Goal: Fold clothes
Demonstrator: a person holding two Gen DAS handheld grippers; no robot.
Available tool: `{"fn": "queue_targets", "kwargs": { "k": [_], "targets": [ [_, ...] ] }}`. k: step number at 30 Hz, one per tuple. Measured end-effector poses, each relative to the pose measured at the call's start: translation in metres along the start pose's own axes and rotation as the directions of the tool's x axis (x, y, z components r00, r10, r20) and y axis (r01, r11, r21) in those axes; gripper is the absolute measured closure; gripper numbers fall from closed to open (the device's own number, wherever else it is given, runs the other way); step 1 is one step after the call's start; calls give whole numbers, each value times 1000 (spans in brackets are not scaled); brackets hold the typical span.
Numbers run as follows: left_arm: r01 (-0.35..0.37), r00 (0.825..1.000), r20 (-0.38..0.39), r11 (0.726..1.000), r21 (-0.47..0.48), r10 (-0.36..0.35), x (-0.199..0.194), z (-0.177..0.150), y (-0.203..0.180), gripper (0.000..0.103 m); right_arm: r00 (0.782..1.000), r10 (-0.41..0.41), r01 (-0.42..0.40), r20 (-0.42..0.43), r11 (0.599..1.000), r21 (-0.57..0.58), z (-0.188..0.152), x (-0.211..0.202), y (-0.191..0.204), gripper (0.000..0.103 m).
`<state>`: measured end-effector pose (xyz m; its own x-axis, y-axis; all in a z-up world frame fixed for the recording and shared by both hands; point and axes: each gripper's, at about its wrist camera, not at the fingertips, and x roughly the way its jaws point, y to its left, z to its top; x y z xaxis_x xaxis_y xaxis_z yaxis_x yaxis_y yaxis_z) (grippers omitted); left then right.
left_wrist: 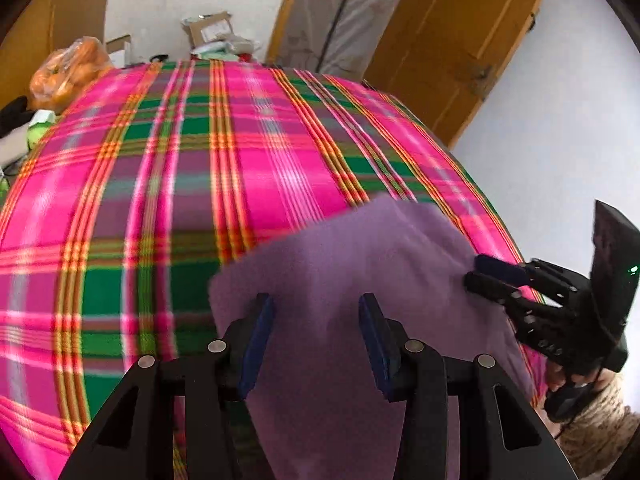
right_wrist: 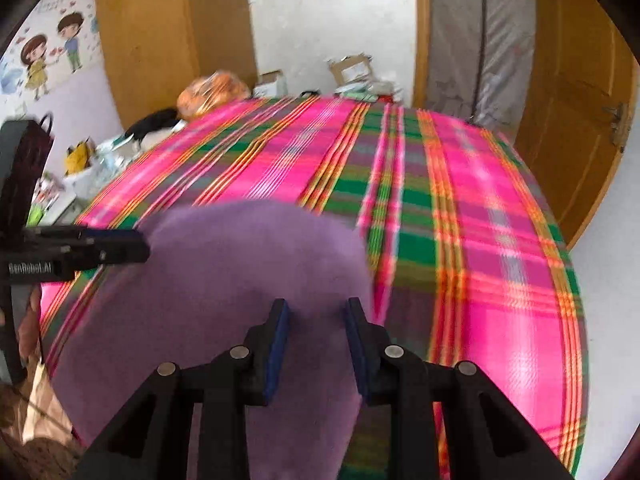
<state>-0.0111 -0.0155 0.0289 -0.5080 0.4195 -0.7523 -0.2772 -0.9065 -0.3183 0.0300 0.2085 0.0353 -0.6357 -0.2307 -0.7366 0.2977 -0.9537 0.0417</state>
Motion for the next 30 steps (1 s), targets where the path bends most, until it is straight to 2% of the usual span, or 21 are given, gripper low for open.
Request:
{"fn": "queue_targets", "kwargs": {
  "k": [3,6,18,24,30],
  "targets": [
    [-5,1000,-17,1000,-21,5,9,7,4,57,1000,-5,6,-15,1000,16,12,13,-7,74],
    [-13,1000,-28,999,-32,12,17,11,8,57,997,-28,29,-71,999,18,15,34,-9,74],
    [-10,1000,-10,999,-39,10,28,14,13,56,999,12,-8,-52,997,75,6,46,-16,71],
    [-20,1000,-14,996,-85,18,26,14,20,55,999,6,0,-53,994,113,5,40,-19,69],
    [-45,999,1,995,-93,46,1,1,21,56,999,-26,24,23,997,79,-4,4,-5,69]
  ]
}}
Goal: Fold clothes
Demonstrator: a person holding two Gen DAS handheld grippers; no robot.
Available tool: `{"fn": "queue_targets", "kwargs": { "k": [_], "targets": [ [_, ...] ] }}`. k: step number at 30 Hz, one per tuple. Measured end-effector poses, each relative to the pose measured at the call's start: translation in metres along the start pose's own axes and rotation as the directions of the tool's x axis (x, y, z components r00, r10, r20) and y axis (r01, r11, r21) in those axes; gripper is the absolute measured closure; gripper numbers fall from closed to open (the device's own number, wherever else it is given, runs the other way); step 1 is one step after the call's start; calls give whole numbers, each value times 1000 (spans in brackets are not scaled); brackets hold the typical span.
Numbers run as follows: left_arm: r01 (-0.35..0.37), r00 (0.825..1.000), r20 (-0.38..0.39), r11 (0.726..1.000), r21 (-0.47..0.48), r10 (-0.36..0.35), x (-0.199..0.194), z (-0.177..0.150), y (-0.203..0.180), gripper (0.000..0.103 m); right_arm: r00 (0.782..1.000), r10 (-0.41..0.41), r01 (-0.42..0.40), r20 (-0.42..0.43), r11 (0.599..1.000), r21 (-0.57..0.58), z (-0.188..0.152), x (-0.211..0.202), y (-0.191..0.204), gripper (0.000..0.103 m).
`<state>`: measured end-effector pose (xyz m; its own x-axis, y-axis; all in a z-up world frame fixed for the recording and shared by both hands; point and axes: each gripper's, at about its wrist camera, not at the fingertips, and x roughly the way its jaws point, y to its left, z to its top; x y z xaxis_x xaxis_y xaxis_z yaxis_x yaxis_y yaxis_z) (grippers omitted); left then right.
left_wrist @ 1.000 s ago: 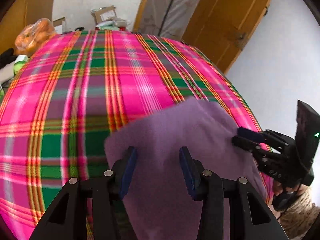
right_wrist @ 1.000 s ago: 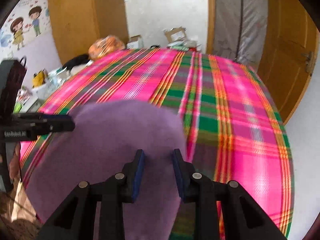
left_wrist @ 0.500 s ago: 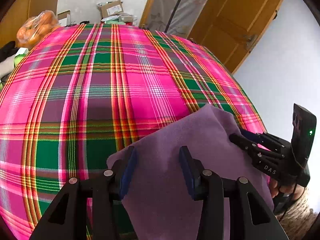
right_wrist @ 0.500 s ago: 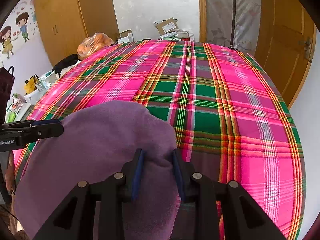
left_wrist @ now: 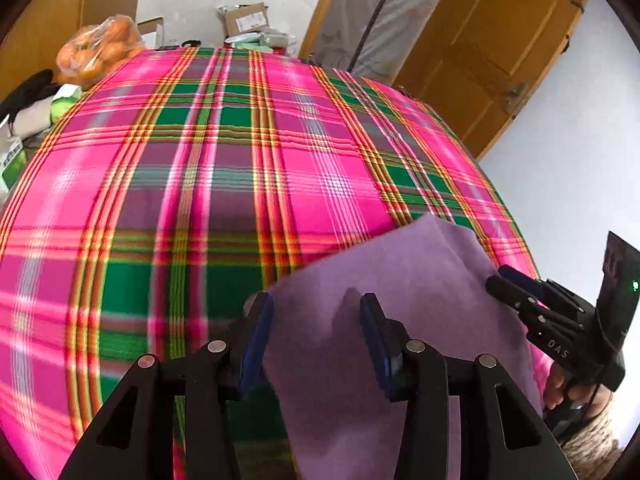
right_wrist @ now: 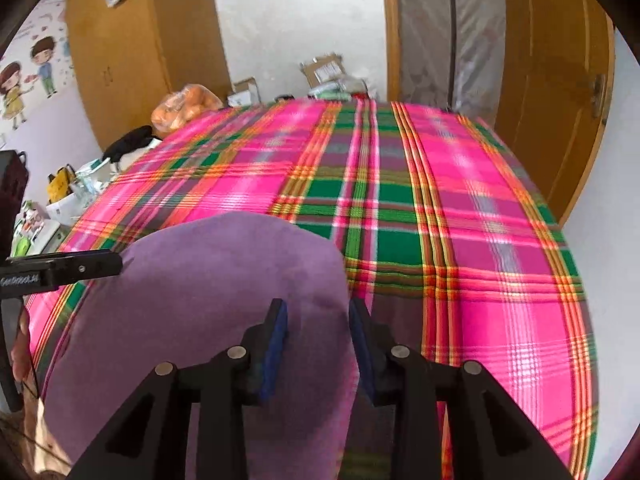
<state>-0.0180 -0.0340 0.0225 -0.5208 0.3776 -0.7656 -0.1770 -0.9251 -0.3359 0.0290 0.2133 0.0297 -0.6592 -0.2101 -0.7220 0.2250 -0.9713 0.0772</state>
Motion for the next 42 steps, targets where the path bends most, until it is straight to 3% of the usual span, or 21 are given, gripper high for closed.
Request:
{"fn": "queue_targets", "kwargs": {
  "k": [4,8,14,19,23,26,27,31,42],
  "targets": [
    [-10,1000,8,1000,-3,10,-11,-19,0,56,999,25,-24,33,999,-26,-15,-19,10,69],
    [9,1000,-8,1000,-9,-9,-11,-35,1,56,1000,-12,13,3,998,-64,-32,-14,15,69],
    [15,1000,-7,999,-50,-15,-18,-48,8,56,1000,-5,5,23,1000,-7,-46,-26,10,69],
    [10,1000,-1,999,-32,-10,-37,-56,3,57,1000,-18,18,11,1000,10,-54,-38,10,69],
    [53,998,37,998,45,-55,-53,-63,-17,57,999,13,-13,44,1000,-6,-59,-52,18,69],
    [92,996,2,991,94,-92,-47,-74,-32,57,1000,4,-3,18,1000,-28,-66,-46,22,69],
    [75,997,-19,992,103,-74,-43,-77,-35,57,1000,6,-6,19,1000,-22,-67,-45,21,69],
    [14,1000,14,985,173,-16,-37,-88,-45,57,1000,12,-12,20,1000,-7,-72,-41,20,69],
    [24,998,54,983,181,-34,-34,-96,-43,56,998,1,0,55,1000,-26,-81,-43,24,69]
  ]
}}
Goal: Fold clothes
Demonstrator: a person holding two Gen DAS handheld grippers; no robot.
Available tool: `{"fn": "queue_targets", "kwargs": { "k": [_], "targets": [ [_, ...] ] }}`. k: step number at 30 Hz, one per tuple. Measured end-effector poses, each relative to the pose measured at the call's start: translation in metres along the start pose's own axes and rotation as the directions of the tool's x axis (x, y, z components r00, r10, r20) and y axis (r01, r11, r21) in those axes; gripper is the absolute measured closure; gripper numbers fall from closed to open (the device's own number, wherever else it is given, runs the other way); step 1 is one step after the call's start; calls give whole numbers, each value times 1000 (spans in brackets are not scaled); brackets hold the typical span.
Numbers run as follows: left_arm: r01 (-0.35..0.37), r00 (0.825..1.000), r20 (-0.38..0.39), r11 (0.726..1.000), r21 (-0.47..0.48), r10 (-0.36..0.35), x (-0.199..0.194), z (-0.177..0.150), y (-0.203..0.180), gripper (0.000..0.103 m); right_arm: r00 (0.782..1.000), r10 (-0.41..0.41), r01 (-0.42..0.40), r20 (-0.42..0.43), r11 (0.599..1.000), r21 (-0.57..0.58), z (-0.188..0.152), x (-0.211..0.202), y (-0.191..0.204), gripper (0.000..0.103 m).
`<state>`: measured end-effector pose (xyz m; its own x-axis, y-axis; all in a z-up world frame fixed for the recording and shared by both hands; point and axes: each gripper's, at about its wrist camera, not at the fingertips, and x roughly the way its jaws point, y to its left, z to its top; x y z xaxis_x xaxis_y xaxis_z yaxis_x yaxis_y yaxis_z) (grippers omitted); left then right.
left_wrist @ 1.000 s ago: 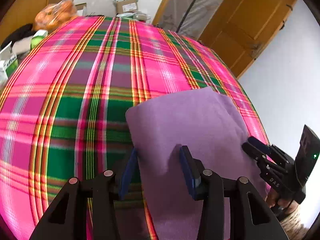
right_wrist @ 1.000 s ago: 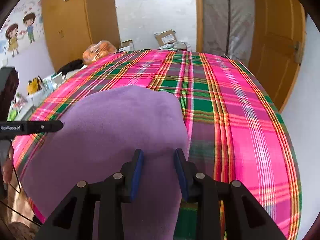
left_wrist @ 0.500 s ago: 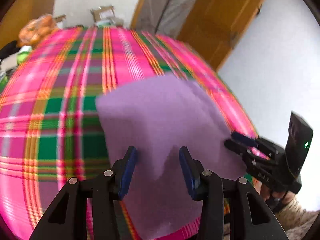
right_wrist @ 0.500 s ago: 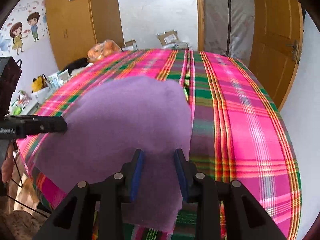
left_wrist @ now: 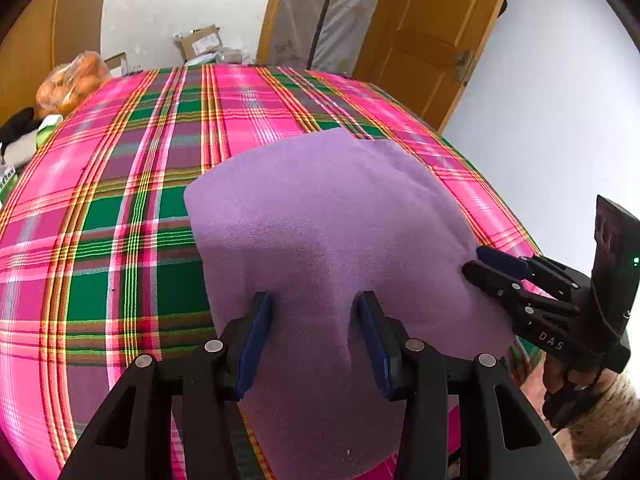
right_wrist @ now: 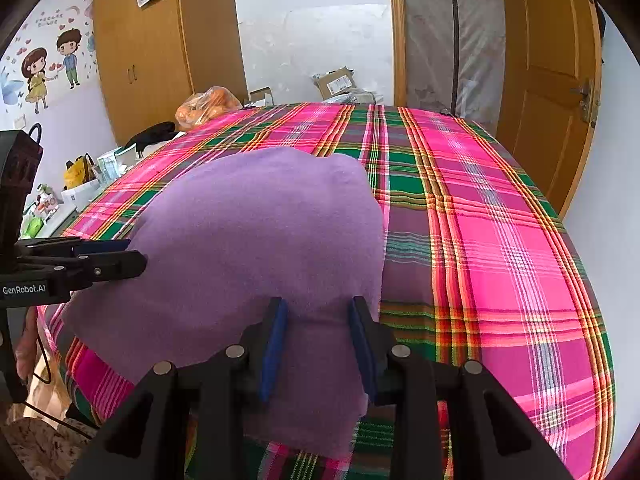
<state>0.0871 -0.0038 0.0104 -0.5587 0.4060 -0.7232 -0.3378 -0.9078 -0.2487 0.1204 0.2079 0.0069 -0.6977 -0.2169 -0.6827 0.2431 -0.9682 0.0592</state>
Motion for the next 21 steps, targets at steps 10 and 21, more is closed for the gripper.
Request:
{"fn": "queue_targets", "kwargs": {
  "k": [10,21],
  "targets": [
    [24,1000,2,999,-35,-24,-5,-4,7,53,1000,-2,2,0,1000,0,-9,-9,-1,69],
    [53,999,16,997,-59,-52,-17,-20,12,53,1000,10,-10,-17,1000,23,-27,-26,-7,66]
  ]
}}
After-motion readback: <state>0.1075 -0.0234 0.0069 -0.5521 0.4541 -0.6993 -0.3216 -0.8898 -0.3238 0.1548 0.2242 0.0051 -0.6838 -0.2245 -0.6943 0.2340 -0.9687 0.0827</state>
